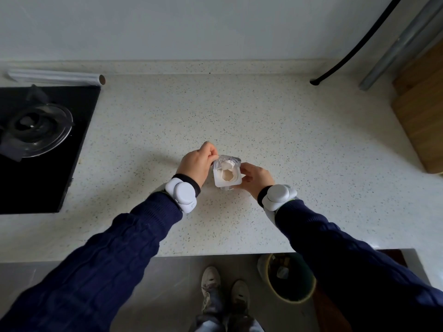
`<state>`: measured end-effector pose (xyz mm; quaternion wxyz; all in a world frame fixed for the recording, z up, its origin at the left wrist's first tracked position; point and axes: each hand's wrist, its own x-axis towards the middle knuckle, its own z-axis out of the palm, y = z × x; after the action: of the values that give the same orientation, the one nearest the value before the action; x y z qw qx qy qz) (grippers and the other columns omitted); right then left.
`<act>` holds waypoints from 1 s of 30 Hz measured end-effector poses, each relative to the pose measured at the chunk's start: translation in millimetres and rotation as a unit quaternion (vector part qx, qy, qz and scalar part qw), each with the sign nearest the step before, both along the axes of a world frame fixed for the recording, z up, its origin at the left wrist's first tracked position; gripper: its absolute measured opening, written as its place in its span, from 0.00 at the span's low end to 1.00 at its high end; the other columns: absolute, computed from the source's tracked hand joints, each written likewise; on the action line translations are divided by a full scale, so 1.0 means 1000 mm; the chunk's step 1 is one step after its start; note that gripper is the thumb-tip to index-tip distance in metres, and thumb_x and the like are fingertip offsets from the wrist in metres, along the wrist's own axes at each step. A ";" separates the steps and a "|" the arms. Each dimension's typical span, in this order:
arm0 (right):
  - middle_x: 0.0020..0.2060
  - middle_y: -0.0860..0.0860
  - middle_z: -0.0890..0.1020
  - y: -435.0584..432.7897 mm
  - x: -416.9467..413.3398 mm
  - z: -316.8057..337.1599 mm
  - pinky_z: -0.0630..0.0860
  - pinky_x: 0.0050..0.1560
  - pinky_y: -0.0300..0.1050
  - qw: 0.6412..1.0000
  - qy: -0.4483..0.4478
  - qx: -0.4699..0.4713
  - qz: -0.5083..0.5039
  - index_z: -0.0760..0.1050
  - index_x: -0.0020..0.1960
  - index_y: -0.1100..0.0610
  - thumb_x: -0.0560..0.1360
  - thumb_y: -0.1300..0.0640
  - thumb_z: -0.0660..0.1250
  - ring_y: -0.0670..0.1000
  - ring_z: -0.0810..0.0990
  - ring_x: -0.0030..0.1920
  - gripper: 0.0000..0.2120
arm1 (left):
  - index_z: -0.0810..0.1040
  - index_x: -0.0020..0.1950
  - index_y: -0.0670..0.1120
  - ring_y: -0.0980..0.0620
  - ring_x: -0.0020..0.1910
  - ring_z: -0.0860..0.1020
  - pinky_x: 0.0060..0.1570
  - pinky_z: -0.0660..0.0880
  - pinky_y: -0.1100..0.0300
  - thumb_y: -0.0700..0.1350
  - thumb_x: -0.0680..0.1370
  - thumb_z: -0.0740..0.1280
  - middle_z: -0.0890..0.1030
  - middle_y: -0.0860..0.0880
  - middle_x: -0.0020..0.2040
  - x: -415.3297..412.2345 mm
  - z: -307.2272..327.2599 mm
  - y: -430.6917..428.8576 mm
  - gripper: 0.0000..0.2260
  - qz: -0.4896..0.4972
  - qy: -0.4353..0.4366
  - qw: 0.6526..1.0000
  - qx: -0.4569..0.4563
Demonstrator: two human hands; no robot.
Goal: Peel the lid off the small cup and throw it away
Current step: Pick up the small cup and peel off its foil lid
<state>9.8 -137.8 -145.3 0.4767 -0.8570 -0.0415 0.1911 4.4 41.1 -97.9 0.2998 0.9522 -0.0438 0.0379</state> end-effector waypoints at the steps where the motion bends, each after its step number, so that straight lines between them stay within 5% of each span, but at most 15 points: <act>1: 0.50 0.47 0.84 0.000 0.000 0.000 0.70 0.35 0.22 1.000 0.001 0.002 0.000 0.77 0.52 0.50 0.63 0.58 0.76 0.35 0.78 0.33 0.19 | 0.74 0.50 0.36 0.39 0.38 0.80 0.40 0.78 0.44 0.40 0.78 0.61 0.82 0.37 0.39 0.000 0.000 0.001 0.07 0.006 -0.002 1.000 -0.015; 9: 0.43 0.42 0.81 -0.001 0.002 0.000 0.70 0.34 0.24 1.000 0.007 0.012 0.011 0.77 0.53 0.51 0.63 0.58 0.76 0.33 0.76 0.29 0.20 | 0.74 0.50 0.41 0.46 0.46 0.81 0.49 0.80 0.49 0.39 0.75 0.67 0.83 0.45 0.48 -0.013 -0.009 0.007 0.06 -0.046 0.004 0.995 -0.085; 16: 0.40 0.32 0.78 -0.003 0.002 0.001 0.72 0.41 0.32 1.000 0.009 0.022 0.014 0.77 0.55 0.50 0.62 0.56 0.77 0.34 0.77 0.31 0.22 | 0.76 0.47 0.38 0.45 0.48 0.81 0.51 0.82 0.50 0.37 0.72 0.70 0.81 0.41 0.50 -0.021 -0.010 0.012 0.06 -0.112 -0.020 0.987 -0.109; 22: 0.46 0.42 0.80 -0.003 0.003 0.004 0.79 0.49 0.45 1.000 0.014 0.009 0.024 0.76 0.57 0.50 0.63 0.58 0.76 0.48 0.80 0.40 0.23 | 0.77 0.42 0.35 0.44 0.42 0.81 0.45 0.81 0.46 0.36 0.73 0.69 0.81 0.40 0.50 -0.021 -0.008 0.017 0.04 -0.123 -0.040 0.989 -0.066; 30: 0.51 0.43 0.83 0.001 0.002 0.015 0.78 0.45 0.43 1.000 0.008 0.008 0.011 0.77 0.56 0.48 0.65 0.61 0.72 0.46 0.80 0.37 0.21 | 0.77 0.43 0.35 0.43 0.42 0.78 0.41 0.79 0.46 0.37 0.74 0.68 0.81 0.40 0.44 -0.026 -0.008 0.015 0.05 -0.098 -0.074 0.992 -0.019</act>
<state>11.9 -136.7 -130.2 0.4818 -0.8511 -0.0482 0.2028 -21.7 56.1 -106.1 0.3165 0.9319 -0.1584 0.0793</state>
